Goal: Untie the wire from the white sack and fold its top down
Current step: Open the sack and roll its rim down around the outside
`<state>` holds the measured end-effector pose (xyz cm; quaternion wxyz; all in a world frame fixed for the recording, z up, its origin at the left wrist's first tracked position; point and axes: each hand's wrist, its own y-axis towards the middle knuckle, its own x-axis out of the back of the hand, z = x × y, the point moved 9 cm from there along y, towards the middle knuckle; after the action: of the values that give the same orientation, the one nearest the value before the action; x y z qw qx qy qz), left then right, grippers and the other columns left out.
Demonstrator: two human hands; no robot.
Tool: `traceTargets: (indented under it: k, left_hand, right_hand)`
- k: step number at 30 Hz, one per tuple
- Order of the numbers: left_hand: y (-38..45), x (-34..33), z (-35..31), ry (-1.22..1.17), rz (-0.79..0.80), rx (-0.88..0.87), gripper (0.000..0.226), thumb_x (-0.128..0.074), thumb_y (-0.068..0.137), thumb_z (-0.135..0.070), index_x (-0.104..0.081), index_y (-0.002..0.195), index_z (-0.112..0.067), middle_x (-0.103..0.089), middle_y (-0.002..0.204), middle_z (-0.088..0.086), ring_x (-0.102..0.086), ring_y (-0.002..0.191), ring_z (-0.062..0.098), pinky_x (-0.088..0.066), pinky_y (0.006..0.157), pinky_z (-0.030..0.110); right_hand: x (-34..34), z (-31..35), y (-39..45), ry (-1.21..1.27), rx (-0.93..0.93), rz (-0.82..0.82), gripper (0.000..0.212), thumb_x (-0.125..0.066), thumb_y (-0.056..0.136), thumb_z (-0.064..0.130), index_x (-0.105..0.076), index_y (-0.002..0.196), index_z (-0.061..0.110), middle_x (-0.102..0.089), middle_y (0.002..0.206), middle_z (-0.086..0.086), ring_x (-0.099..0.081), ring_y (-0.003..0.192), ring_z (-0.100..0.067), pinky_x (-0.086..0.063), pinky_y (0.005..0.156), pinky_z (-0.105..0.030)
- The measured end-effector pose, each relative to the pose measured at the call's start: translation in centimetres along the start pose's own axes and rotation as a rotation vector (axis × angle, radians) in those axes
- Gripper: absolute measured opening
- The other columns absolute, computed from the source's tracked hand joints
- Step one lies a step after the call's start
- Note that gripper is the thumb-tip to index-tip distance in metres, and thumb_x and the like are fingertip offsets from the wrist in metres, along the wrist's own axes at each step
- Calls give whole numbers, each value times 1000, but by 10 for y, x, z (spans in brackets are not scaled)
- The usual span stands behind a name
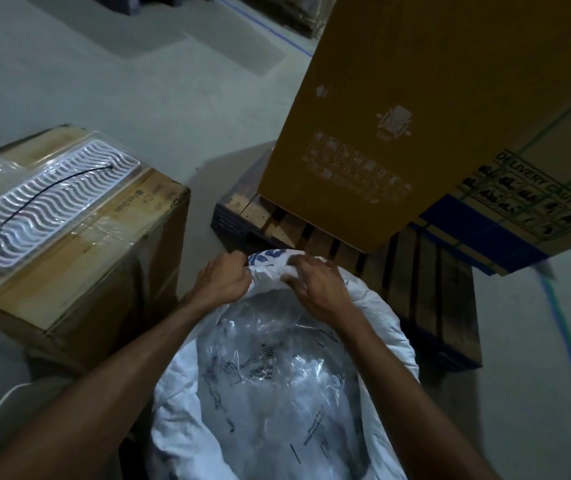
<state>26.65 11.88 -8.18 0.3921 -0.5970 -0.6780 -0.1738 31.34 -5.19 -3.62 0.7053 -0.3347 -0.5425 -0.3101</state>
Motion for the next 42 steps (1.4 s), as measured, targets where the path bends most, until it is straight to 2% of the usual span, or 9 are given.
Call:
traceTargets:
  k: [8, 13, 16, 21, 27, 30, 34, 37, 42]
  left_hand:
    - [-9, -26, -45, 257, 66, -211, 51, -39, 103, -52, -45, 141, -19, -46, 144, 16, -43, 132, 35, -39, 109, 52]
    - [-6, -31, -56, 175, -4, -218, 34, -50, 100, -35, -59, 128, -18, -68, 122, 12, -64, 112, 34, -51, 96, 45]
    - [4, -28, -45, 82, -24, -38, 31, -47, 101, -41, -65, 117, -21, -70, 111, 9, -65, 100, 30, -51, 93, 42]
    - [28, -37, -26, -36, 133, 185, 29, -44, 99, -39, -62, 107, -17, -67, 107, 10, -60, 90, 27, -50, 87, 40]
    - [11, -61, -86, 401, 38, -356, 61, -31, 97, -65, -48, 137, -23, -49, 144, 12, -39, 137, 35, -31, 112, 59]
    - [-1, -75, -106, 484, 67, -496, 48, -36, 100, -56, -57, 125, -22, -61, 130, 9, -46, 135, 30, -32, 112, 57]
    - [2, -70, -109, 283, 38, -400, 24, -46, 100, -41, -65, 102, -27, -70, 98, 2, -63, 99, 22, -43, 87, 38]
    - [13, -63, -97, 131, 57, -204, 34, -41, 102, -39, -70, 107, -23, -69, 96, 2, -61, 87, 19, -39, 76, 34]
    - [29, -80, -79, 75, 277, -17, 38, -38, 104, -44, -65, 119, -21, -53, 148, 6, -54, 125, 26, -41, 97, 39]
  right_hand:
    - [-24, -28, 4, 244, -162, -15, 29, -43, 108, 33, -69, 112, 21, -72, 113, -6, -63, 102, -27, -44, 80, -35]
    - [-36, -37, 23, 406, -268, 198, 60, -40, 104, 57, -73, 98, 7, -73, 95, -19, -66, 86, -25, -53, 84, -43]
    - [-16, -35, 14, 470, -187, 66, 54, -44, 106, 50, -62, 78, 8, -63, 74, -15, -56, 70, -22, -44, 71, -41]
    - [0, -56, -26, -235, -260, -202, 52, -27, 105, 58, -64, 117, 23, -69, 114, -3, -65, 104, -27, -48, 94, -50]
    - [-32, -89, -24, -74, -365, 29, 36, -50, 106, 22, -57, 141, 19, -66, 125, -8, -65, 108, -29, -51, 86, -38]
    - [-34, -104, -16, 238, -484, 61, 37, -51, 106, 41, -74, 100, 13, -66, 81, -7, -65, 82, -25, -45, 67, -34]
    - [-19, -108, -15, 396, -430, 103, 44, -52, 106, 39, -51, 63, 32, -51, 60, 3, -51, 62, -18, -40, 64, -32]
    - [5, -100, -42, 262, -352, -55, 51, -39, 101, 68, -66, 91, 25, -68, 89, 3, -62, 80, -12, -51, 74, -35]
    - [9, -119, -114, -19, -553, -163, 74, -28, 92, 82, -60, 124, 23, -67, 118, -3, -65, 103, -25, -52, 84, -40]
